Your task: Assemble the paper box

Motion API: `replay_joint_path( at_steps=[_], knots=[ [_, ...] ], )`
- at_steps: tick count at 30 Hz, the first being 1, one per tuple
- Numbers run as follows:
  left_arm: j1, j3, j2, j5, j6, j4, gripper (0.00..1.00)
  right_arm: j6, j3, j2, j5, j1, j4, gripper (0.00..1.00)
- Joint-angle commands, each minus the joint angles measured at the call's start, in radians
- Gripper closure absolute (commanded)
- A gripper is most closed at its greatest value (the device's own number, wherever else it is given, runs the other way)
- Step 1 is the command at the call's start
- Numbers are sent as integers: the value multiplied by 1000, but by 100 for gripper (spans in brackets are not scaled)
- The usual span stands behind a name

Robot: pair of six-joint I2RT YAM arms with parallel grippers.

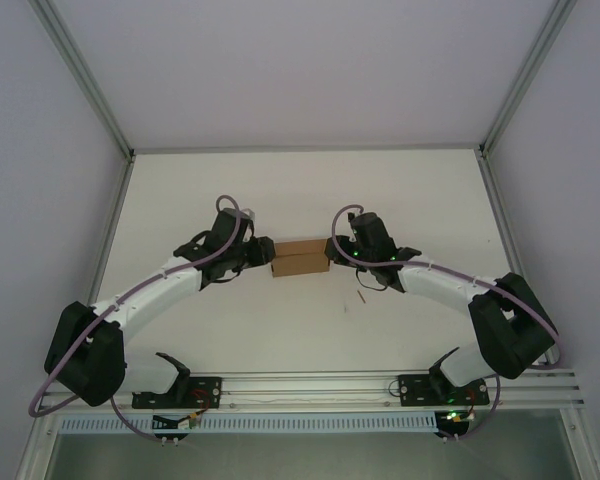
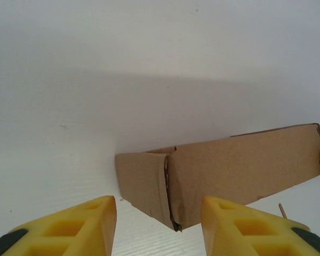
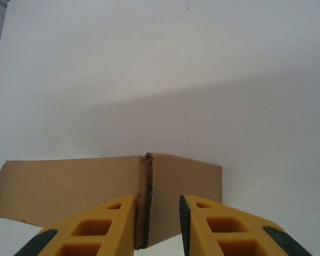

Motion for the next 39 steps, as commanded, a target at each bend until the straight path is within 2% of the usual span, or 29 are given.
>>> replay_joint_path(
  at_steps=[1,6,14,19,24,28,31,36,37,38,39],
  knots=[
    [14,-23,14,40,-12,21,56,-14,-40,62,-19,2,-239,72],
    [22,-41,45,43,-13,10,59,-14,-40,66,-17,3,-244,72],
    [24,-119,64,33,-61,6,80,-3,-48,67,-4,1,-257,72],
    [33,-234,63,64,-134,87,85,21,-82,83,-18,2,-218,75],
    [34,-291,58,112,-173,156,100,48,-108,77,-35,2,-205,78],
    [34,-263,16,95,-153,118,100,47,-117,41,-34,2,-196,78],
    [33,-184,-7,105,-104,78,82,15,-77,22,-47,3,-204,73],
    [35,-9,0,93,-37,15,60,-57,58,7,-45,3,-240,66],
    [35,24,0,95,-26,10,52,-72,89,2,-45,1,-242,63],
    [34,52,0,87,-21,6,39,-88,112,-2,-48,2,-241,59],
    [34,81,-1,75,-14,-17,17,-108,136,-9,-45,1,-240,56]
  ],
)
